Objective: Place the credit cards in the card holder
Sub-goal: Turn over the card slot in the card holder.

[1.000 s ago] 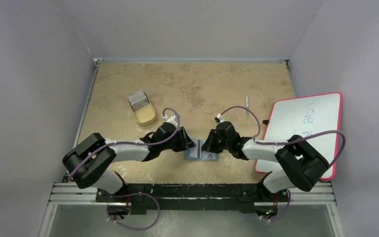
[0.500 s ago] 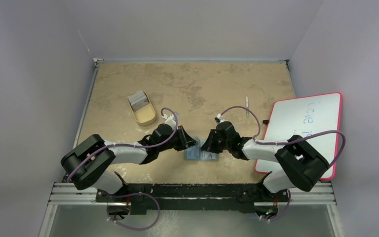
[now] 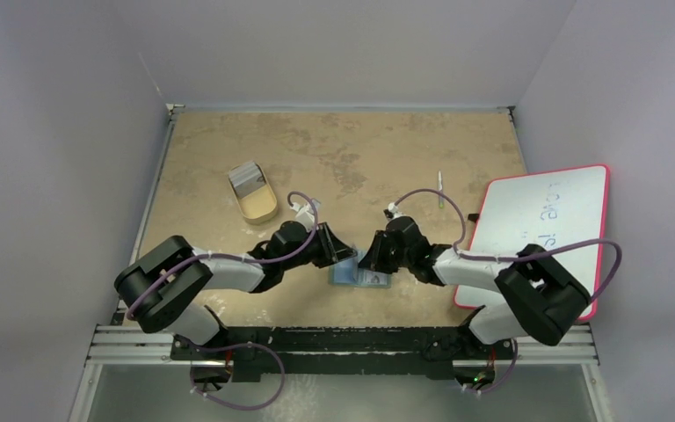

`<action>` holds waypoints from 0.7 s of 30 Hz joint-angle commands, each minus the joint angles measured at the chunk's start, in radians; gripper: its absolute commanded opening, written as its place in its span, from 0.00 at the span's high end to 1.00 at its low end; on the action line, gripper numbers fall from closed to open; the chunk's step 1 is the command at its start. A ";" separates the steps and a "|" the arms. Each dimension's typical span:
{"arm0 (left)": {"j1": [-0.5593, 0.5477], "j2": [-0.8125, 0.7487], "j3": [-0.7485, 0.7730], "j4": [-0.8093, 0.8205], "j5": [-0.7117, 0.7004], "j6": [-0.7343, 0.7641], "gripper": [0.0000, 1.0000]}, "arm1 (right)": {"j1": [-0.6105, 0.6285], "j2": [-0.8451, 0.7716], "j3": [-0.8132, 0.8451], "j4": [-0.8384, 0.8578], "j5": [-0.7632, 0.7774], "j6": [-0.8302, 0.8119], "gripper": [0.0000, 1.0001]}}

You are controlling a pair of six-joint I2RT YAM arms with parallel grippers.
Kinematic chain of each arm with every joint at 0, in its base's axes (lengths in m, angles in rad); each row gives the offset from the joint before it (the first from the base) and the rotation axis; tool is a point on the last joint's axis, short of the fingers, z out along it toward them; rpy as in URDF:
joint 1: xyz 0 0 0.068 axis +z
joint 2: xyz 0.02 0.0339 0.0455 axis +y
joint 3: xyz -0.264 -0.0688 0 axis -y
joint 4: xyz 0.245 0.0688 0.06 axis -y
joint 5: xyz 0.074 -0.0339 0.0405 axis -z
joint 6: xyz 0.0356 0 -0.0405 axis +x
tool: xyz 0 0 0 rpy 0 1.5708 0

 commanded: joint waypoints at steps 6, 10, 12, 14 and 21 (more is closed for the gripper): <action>-0.018 0.030 0.050 0.054 0.025 0.003 0.75 | 0.005 -0.152 0.033 -0.197 0.059 -0.016 0.78; -0.029 0.049 0.075 0.051 0.032 0.008 0.73 | 0.005 -0.199 0.032 -0.223 0.082 -0.021 0.76; -0.035 0.059 0.087 0.048 0.034 0.008 0.73 | 0.005 -0.213 0.034 -0.243 0.092 -0.024 0.74; -0.044 0.067 0.097 0.048 0.029 0.007 0.73 | 0.005 -0.227 0.041 -0.281 0.117 -0.026 0.73; -0.077 0.106 0.142 0.044 0.032 0.011 0.73 | 0.003 -0.346 0.096 -0.515 0.274 -0.006 0.72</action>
